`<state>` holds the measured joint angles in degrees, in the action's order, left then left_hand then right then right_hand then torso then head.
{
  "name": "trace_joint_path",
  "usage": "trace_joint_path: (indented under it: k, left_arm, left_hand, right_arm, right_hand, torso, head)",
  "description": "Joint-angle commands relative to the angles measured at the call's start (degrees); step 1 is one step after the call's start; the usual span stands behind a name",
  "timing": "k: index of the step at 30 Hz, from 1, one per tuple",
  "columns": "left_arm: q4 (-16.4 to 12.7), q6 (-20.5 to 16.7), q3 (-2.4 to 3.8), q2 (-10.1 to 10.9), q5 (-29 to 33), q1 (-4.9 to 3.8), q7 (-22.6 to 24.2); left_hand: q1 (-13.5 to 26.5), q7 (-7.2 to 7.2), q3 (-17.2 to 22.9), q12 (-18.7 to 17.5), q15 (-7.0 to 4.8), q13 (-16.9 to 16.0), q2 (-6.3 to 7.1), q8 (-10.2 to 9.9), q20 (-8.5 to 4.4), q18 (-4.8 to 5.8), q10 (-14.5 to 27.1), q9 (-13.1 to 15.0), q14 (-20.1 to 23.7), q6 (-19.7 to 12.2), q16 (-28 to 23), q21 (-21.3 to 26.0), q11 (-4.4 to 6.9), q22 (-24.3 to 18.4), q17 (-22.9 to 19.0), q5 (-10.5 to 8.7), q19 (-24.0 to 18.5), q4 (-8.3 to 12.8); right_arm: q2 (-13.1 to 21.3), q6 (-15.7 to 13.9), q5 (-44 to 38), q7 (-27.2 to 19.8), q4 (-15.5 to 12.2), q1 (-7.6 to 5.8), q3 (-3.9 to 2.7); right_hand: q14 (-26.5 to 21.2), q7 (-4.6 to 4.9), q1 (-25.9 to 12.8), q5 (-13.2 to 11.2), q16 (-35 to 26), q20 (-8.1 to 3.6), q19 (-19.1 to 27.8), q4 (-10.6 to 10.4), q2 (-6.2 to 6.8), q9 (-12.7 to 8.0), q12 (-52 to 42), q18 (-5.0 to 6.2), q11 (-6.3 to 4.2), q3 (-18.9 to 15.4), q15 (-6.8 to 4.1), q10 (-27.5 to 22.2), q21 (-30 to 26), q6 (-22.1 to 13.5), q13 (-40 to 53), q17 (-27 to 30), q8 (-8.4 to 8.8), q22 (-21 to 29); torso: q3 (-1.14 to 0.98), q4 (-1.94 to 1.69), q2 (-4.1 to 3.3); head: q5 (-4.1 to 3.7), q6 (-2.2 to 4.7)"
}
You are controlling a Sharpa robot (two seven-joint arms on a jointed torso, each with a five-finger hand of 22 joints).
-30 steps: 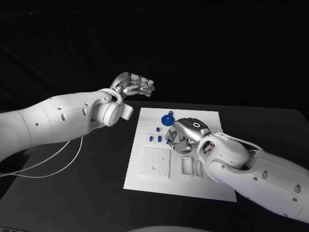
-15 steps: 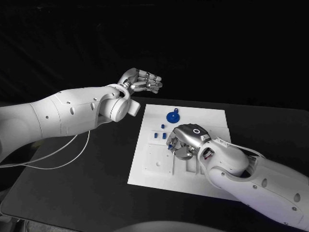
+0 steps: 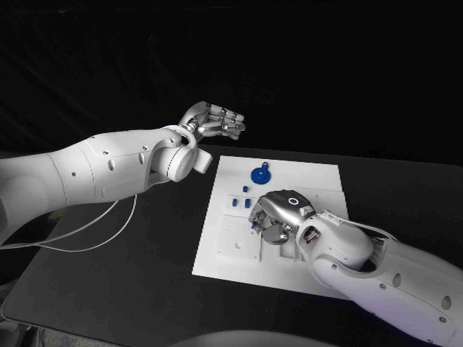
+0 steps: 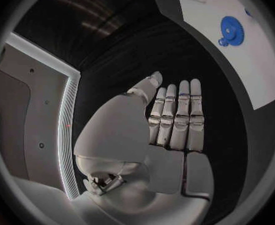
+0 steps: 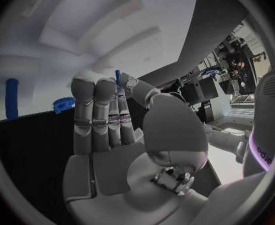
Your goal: Assemble the parts on the task board
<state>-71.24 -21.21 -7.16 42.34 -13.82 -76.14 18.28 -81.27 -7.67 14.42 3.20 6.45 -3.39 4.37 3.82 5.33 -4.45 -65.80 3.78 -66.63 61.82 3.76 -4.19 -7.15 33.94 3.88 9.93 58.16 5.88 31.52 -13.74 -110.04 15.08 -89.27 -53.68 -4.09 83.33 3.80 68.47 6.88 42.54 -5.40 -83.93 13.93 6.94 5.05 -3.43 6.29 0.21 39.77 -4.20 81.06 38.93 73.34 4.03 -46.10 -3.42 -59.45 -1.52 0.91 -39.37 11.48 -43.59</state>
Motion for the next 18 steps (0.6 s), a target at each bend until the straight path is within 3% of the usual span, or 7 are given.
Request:
trace_joint_path:
  k: [1, 8, 18]
  left_arm:
    - [0.00, 0.70, 0.05, -0.15, 0.31, -0.12, 0.47]
    - [0.06, 0.72, 0.05, -0.18, 0.26, -0.12, 0.48]
    - [0.22, 0.70, 0.05, -0.11, 0.20, -0.11, 0.44]
  left_hand:
    - [-0.47, -0.25, -0.16, 0.16, 0.08, 0.06, -0.10, -0.22, 0.00, -1.06, 0.56, 0.01, 0.31, -0.22, -0.28, -0.40, 0.01, 0.10, -0.06, -0.12, -0.19, 0.05]
    - [-0.47, -0.25, -0.16, 0.16, 0.08, 0.06, -0.10, -0.22, 0.00, -1.06, 0.56, 0.01, 0.31, -0.22, -0.28, -0.40, 0.01, 0.10, -0.06, -0.12, -0.19, 0.05]
    - [-0.43, -0.28, -0.21, 0.16, 0.10, 0.06, -0.14, -0.24, 0.04, -1.12, 0.62, 0.00, 0.38, -0.33, -0.28, -0.29, -0.01, 0.68, -0.06, -0.12, -0.27, 0.07]
  right_arm:
    - [-0.02, 1.57, -1.18, -0.36, -0.04, 0.13, 0.27]
    - [-0.03, 1.80, -1.37, -0.38, 0.00, 0.21, 0.87]
    - [0.12, 1.96, -1.49, -0.35, -0.25, 0.28, 1.05]
  right_hand:
    - [0.03, 0.12, -0.12, 0.24, 0.34, -0.39, -1.42, 0.33, -0.48, 0.08, -0.12, 0.83, 0.02, -0.20, -0.30, 0.16, -0.30, 0.49, 0.08, 0.10, -0.29, -0.32]
    - [0.03, 0.12, -0.12, 0.24, 0.34, -0.39, -1.42, 0.33, -0.48, 0.08, -0.12, 0.83, 0.02, -0.20, -0.30, 0.16, -0.30, 0.49, 0.08, 0.10, -0.29, -0.32]
    - [0.03, 0.12, -0.12, 0.24, 0.34, -0.39, -1.42, 0.33, -0.48, 0.08, -0.12, 0.83, 0.02, -0.20, -0.30, 0.16, -0.30, 0.49, 0.08, 0.10, -0.29, -0.32]
  torso:
    - [-0.02, 0.03, -0.01]
    - [-0.03, -0.02, -0.01]
    - [0.00, 0.01, 0.00]
  head:
    - [0.14, -0.39]
    - [0.49, -0.61]
    - [0.65, -0.80]
